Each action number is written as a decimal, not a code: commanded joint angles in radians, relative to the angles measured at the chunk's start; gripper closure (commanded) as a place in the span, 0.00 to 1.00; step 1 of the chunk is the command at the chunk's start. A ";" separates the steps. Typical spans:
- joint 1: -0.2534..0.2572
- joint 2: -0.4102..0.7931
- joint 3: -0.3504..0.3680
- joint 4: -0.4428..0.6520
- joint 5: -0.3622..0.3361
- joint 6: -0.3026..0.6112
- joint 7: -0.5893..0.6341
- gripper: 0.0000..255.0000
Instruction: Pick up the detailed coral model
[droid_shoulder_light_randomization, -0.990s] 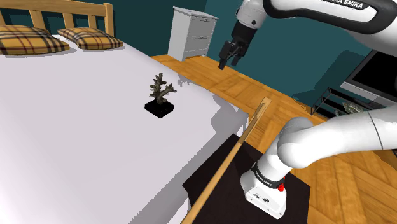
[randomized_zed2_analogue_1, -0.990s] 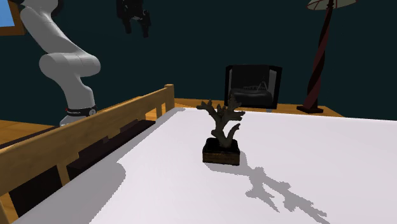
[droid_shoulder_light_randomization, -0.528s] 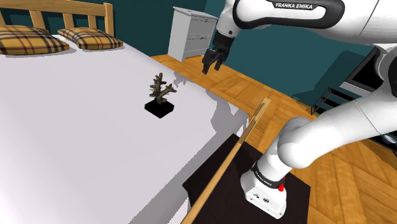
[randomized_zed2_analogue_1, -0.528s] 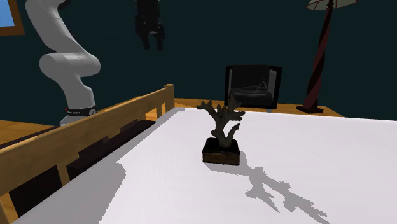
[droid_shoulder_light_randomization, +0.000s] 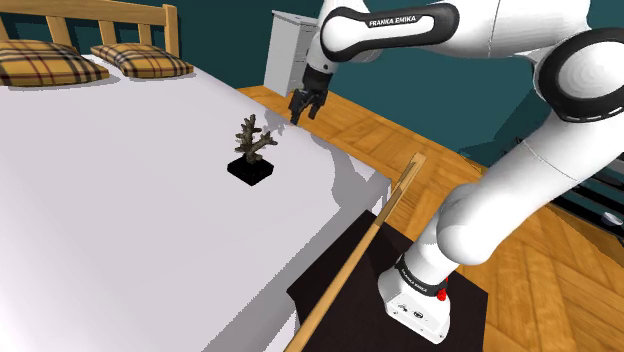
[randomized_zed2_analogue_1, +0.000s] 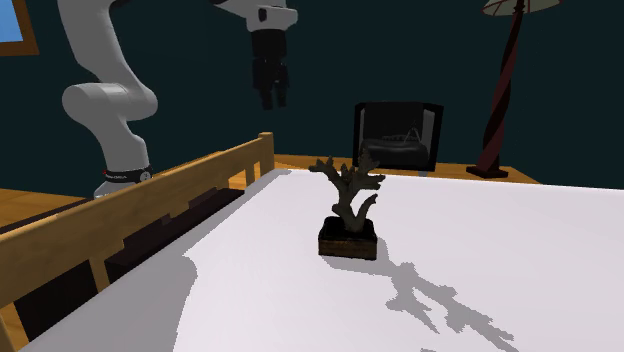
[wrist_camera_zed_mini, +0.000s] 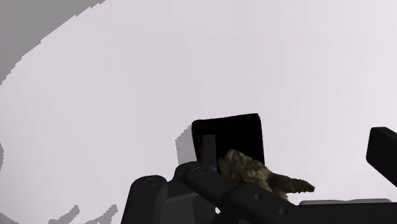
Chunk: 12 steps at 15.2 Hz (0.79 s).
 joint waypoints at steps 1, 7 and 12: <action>-0.001 0.077 -0.011 0.043 0.016 0.027 -0.036 0.00; -0.003 0.311 -0.014 0.199 0.070 0.081 -0.119 0.00; -0.010 0.459 -0.005 0.310 0.100 0.103 -0.164 0.00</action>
